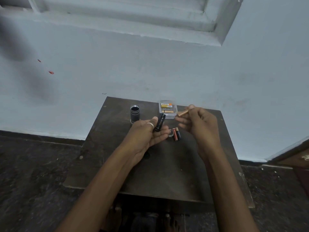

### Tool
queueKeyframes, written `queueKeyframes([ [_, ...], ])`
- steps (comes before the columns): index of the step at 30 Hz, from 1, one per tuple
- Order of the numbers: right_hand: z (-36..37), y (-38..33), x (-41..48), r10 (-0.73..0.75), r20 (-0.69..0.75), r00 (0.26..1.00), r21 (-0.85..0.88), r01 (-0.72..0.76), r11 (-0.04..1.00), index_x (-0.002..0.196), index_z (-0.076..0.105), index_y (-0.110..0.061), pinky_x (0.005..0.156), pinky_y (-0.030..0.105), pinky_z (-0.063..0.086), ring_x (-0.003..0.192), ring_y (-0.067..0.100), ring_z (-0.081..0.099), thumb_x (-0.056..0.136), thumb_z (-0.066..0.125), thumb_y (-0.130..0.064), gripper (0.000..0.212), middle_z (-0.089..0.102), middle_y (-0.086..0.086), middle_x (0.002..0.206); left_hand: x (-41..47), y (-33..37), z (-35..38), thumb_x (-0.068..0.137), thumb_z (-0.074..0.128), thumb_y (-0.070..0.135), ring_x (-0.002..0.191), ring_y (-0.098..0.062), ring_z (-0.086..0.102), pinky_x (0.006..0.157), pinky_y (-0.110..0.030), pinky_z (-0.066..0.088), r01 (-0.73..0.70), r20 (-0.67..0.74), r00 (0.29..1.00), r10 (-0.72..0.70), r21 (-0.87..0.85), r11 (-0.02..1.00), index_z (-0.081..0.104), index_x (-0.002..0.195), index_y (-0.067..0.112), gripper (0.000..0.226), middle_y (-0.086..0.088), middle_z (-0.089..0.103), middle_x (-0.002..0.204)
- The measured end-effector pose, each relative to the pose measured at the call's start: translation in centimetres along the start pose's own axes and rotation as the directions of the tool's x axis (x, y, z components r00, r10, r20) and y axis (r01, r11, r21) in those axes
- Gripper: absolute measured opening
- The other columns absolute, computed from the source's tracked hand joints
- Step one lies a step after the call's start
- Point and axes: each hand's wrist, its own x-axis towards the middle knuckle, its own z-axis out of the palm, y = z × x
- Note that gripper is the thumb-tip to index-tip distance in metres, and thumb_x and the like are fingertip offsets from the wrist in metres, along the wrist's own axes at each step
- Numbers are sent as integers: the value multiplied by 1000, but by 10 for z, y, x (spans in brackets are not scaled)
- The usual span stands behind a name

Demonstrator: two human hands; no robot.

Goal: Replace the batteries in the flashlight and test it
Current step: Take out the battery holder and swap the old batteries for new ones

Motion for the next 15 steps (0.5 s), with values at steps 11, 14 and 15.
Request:
queueKeyframes([
  [11, -11, 16, 1, -83, 5, 997, -851, 48, 523, 117, 63, -13, 85, 36, 51, 103, 31, 65, 94, 64, -23, 25, 70, 11, 112, -4, 0, 7, 105, 44, 19, 66, -13, 74, 59, -23, 59, 37, 0, 999, -37, 10, 999, 58, 119, -10, 35, -17, 72, 87],
  [14, -8, 16, -3, -70, 26, 997, -888, 56, 457, 113, 62, -12, 87, 41, 53, 104, 35, 63, 93, 62, -23, 23, 69, 12, 112, -3, 0, 6, 105, 43, 18, 66, -13, 74, 58, -23, 59, 39, -11, 999, -39, 7, 999, 57, 120, -10, 34, -18, 72, 87],
  [15, -8, 17, -3, -70, 31, 997, -895, 59, 442, 113, 62, -10, 87, 42, 53, 104, 35, 63, 93, 62, -24, 24, 69, 13, 111, -2, -1, 5, 105, 44, 18, 66, -13, 74, 57, -23, 59, 38, -18, 999, -38, 6, 999, 57, 120, -10, 34, -18, 73, 87],
])
